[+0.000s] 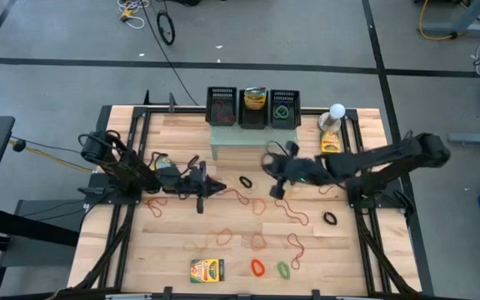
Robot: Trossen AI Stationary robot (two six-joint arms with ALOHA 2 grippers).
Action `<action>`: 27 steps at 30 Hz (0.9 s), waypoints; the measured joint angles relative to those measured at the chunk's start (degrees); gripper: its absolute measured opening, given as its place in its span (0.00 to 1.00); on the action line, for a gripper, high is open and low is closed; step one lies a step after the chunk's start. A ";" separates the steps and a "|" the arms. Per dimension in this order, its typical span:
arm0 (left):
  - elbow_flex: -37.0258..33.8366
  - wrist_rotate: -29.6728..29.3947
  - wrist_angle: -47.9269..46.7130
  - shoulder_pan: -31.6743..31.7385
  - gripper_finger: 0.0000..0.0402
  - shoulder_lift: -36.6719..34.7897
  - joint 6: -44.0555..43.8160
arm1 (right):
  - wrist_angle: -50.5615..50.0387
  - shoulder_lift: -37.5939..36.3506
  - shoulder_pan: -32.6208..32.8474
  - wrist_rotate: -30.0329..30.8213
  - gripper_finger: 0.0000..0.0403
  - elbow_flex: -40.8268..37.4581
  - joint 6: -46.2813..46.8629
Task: Pick & Place Office Desk Supplies
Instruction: Put the red rubberband on the left black bin on the shelf
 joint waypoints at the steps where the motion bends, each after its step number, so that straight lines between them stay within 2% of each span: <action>1: 0.74 0.03 -1.50 -0.07 0.03 0.00 0.01 | 3.24 -1.32 0.90 0.07 0.02 -3.14 1.63; 5: 4.30 0.24 -10.20 -0.24 0.02 0.00 -0.85 | 12.53 -3.77 3.88 -0.32 0.02 -13.20 8.80; 10: 7.01 -3.63 -21.03 -1.79 0.02 0.00 -1.37 | 22.40 -3.25 7.38 1.03 0.03 -21.12 14.28; 13: 8.12 -3.64 -27.61 -2.51 0.02 0.00 -4.45 | 27.58 -1.63 8.90 0.67 0.04 -24.31 15.37; 17: 10.80 -2.60 -40.23 -3.80 0.04 0.00 -9.05 | 27.99 2.30 9.73 -0.91 0.10 -25.14 15.50; 22: 15.80 -6.29 -53.72 -6.14 0.14 0.34 -9.80 | 29.80 7.76 9.27 -1.36 0.22 -25.16 13.95; 27: 20.67 -11.62 -59.60 -6.61 0.29 0.71 -9.42 | 32.90 11.12 9.27 -1.37 0.30 -25.14 11.59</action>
